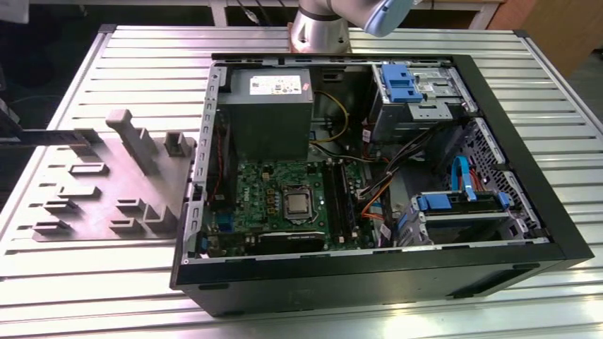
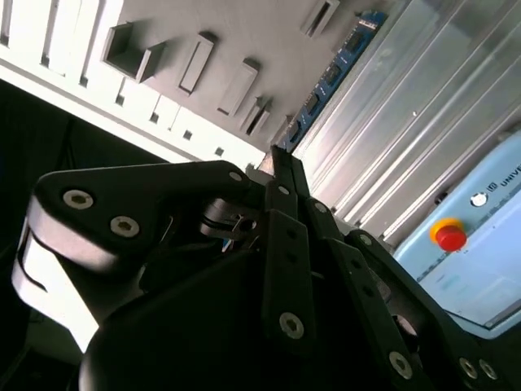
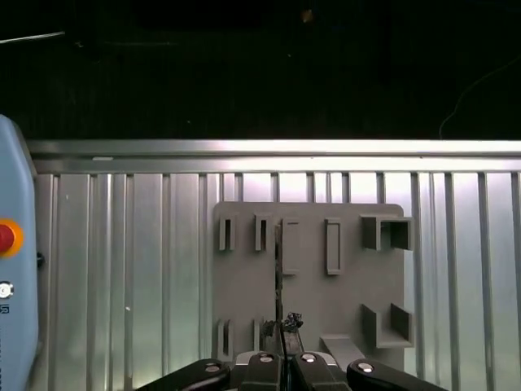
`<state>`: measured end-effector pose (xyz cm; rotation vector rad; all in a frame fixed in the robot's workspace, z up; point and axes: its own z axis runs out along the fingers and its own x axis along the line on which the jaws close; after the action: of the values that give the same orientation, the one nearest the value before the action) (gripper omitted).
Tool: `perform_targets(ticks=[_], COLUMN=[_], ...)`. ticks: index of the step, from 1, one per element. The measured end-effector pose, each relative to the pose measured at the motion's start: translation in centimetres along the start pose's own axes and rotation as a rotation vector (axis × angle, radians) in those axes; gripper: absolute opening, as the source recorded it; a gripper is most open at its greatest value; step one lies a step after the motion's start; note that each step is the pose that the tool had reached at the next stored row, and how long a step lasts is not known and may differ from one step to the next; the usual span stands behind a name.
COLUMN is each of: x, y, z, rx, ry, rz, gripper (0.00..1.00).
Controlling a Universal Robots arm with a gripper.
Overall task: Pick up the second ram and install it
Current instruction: 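Pick up the second ram and move it above second insertion slot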
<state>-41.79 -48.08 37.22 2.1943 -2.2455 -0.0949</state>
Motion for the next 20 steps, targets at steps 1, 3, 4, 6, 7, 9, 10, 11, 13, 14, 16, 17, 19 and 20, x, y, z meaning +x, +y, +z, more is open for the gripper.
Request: perform_targets(ticks=[1,3,4,6,7,9,10,11,13,14,16,17,19,20], x=[-0.02,-0.06,-0.07,-0.11,-0.14,-0.17,-0.18,-0.20,-0.22,-0.22,-0.22,-0.23,-0.23,-0.23], y=[0.02,0.05,0.07,0.11,0.13,0.16,0.17,0.19,0.21,0.22,0.22,0.22,0.22,0.21], z=[-0.43,-1.24,-1.62,-2.45,-2.89,-3.58,-3.91,-4.25,-4.82,-4.91,-4.92,-4.93,-4.96,-4.96], rx=[0.0001,0.0001,0.0001,0.0001,0.0001,0.0001,0.0002,0.0002,0.0000,0.0002,0.0003,0.0003,0.0002,0.0002], ry=[0.0000,0.0000,0.0000,-0.0001,0.0000,0.0000,-0.0001,-0.0001,0.0001,-0.0001,0.0000,0.0001,0.0005,0.0004], rz=[0.000,0.000,0.000,0.000,0.000,0.000,0.000,0.000,0.000,0.000,0.000,0.000,0.000,0.000], gripper=[0.11,0.11,0.11,0.11,0.11,0.11,0.11,0.11,0.11,0.11,0.11,0.11,0.11,0.11])
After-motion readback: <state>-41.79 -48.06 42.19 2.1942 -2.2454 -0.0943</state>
